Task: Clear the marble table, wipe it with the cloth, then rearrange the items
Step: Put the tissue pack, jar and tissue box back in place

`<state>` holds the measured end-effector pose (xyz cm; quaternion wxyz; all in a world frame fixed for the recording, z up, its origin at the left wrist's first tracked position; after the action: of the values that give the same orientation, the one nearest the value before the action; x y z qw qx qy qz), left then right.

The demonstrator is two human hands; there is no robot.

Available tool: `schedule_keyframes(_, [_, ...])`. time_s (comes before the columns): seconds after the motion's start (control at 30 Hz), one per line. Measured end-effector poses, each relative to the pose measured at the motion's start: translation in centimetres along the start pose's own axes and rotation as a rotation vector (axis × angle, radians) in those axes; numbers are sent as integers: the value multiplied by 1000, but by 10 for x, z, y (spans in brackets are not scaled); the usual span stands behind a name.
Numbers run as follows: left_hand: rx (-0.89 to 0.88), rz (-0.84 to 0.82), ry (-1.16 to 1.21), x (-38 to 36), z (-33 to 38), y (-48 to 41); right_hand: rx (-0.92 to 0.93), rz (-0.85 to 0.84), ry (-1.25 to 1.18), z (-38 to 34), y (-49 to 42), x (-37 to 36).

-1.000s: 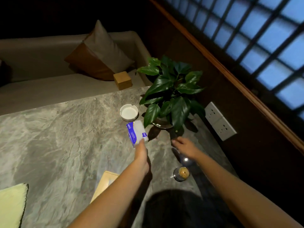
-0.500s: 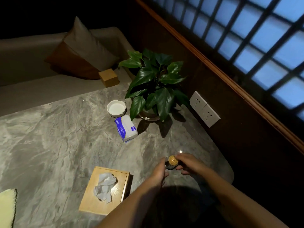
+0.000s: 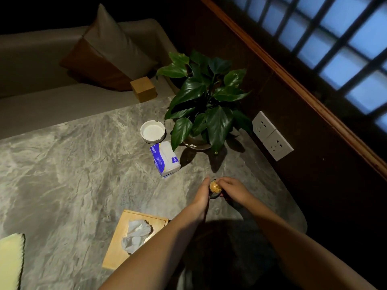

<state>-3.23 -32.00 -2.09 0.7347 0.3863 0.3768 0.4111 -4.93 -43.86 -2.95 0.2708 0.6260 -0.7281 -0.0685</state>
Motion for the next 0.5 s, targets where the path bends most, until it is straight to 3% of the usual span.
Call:
schedule_keyframes(0.17, [-7,-6,-26,8,11,18,29,-10,158,-3,-6,5])
schedule_keyframes(0.3, [-209,109,-218,43,28,44,299,204,390,-41,5,9])
schedule_keyframes(0.37, [-322,166,-339,76,38,64,375,71,378,-58,12,-8])
schedule_keyframes(0.4, [-341,204,-413,95,39,71,340,-72,356,-60,15,-23])
schedule_keyframes(0.5, [-244,417,-760,155,27,93,-39,-570,274,-46,35,-71])
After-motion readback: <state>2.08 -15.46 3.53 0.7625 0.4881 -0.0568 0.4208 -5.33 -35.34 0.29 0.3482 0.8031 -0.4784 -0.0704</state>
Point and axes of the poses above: each hand's wrist, its own y-axis away from the middle knuckle, its own x-axis out of the back of the hand, z = x × y, the point moved 2 cm from there along -y, towards the middle knuckle, and after that the axes turned 10 degrees about x, right-handed, at the moved point
